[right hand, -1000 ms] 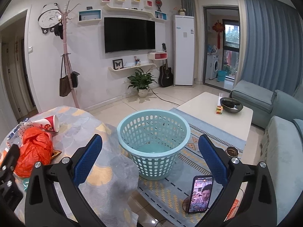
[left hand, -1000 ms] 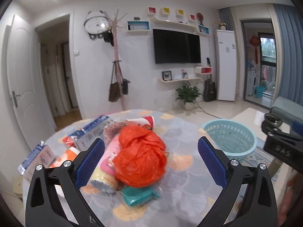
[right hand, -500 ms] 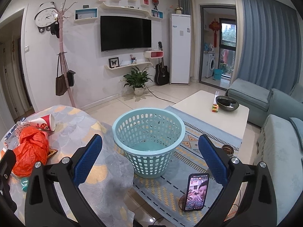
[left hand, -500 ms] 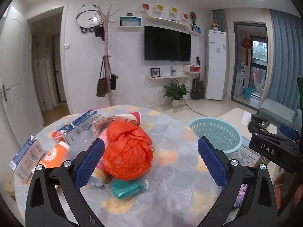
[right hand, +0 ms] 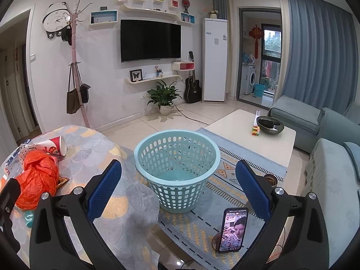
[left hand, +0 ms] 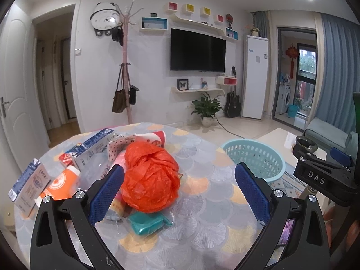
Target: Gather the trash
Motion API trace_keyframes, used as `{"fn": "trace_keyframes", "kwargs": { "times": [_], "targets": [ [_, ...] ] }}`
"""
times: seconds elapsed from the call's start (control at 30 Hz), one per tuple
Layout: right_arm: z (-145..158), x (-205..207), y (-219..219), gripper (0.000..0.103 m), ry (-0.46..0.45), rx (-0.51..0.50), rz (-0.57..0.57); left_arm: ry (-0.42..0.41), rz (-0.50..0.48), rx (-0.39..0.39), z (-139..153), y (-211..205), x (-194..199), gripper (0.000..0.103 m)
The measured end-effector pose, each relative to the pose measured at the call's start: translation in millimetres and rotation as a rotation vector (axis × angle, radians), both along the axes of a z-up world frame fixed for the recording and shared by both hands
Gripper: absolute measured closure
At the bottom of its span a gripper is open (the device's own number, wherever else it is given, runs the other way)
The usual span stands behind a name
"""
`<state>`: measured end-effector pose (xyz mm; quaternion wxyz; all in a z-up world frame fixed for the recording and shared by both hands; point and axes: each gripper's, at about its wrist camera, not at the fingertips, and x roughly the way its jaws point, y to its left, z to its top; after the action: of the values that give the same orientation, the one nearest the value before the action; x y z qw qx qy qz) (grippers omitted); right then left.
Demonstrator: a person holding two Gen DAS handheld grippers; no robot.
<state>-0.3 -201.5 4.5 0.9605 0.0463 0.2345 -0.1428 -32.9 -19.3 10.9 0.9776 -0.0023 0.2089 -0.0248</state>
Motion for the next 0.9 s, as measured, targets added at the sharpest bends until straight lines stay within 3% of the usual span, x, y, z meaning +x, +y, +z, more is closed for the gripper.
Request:
{"fn": "trace_keyframes", "kwargs": {
  "times": [0.9],
  "targets": [
    [7.0,-4.8,25.3,0.020,0.004,-0.029,0.041,-0.008,0.011,-0.037,4.7,25.2,-7.2,0.007]
  ]
}}
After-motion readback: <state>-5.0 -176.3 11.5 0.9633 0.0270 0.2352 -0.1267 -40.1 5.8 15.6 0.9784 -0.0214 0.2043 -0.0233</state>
